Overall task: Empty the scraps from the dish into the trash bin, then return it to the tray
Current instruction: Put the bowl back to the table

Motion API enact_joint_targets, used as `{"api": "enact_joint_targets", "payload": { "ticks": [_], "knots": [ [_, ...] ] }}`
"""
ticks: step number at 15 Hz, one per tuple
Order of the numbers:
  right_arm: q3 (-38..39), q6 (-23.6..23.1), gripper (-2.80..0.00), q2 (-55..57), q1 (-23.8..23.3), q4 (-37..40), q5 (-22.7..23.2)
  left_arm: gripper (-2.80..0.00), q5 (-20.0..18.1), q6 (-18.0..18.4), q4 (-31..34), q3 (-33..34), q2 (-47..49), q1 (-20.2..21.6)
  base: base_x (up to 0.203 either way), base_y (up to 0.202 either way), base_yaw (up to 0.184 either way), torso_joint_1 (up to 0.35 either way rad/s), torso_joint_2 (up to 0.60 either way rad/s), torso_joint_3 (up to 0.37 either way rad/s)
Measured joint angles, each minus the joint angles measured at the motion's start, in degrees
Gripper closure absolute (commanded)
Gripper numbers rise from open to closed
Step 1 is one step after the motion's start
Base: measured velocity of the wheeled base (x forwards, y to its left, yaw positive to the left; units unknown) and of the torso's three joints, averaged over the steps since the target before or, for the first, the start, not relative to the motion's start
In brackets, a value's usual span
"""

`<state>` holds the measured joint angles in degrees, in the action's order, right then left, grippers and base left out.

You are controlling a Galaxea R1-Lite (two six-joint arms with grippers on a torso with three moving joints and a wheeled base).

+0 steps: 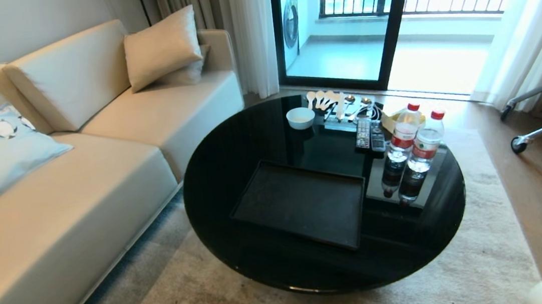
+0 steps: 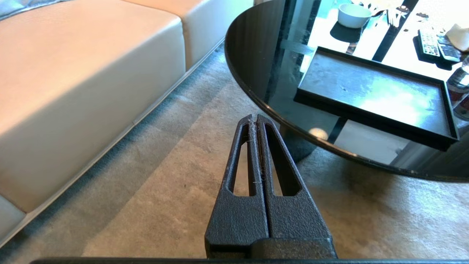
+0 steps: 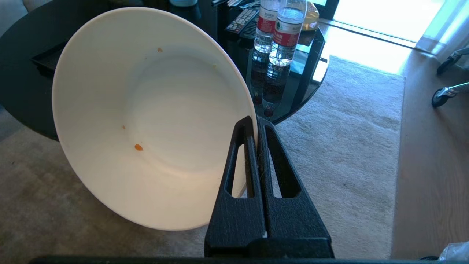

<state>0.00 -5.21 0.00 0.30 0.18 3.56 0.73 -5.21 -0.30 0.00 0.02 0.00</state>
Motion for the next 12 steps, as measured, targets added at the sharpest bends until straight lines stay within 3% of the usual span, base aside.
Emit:
{"api": "enact_joint_targets", "payload": {
  "ticks": [7, 12],
  "knots": [
    [0.00, 0.00, 0.00, 0.00, -0.01, -0.02, 0.01, 0.00, 0.01, -0.01, -0.01, 0.00, 0.00, 0.00, 0.180, 0.000, -0.001, 0.003, 0.00, -0.001],
    [0.00, 0.00, 0.00, 0.00, 0.02, 0.00, -0.01, 0.00, 0.01, -0.02, 0.00, 0.00, 0.00, 0.00, 0.000, 0.000, 0.000, 0.000, 0.00, 0.000]
  ]
}}
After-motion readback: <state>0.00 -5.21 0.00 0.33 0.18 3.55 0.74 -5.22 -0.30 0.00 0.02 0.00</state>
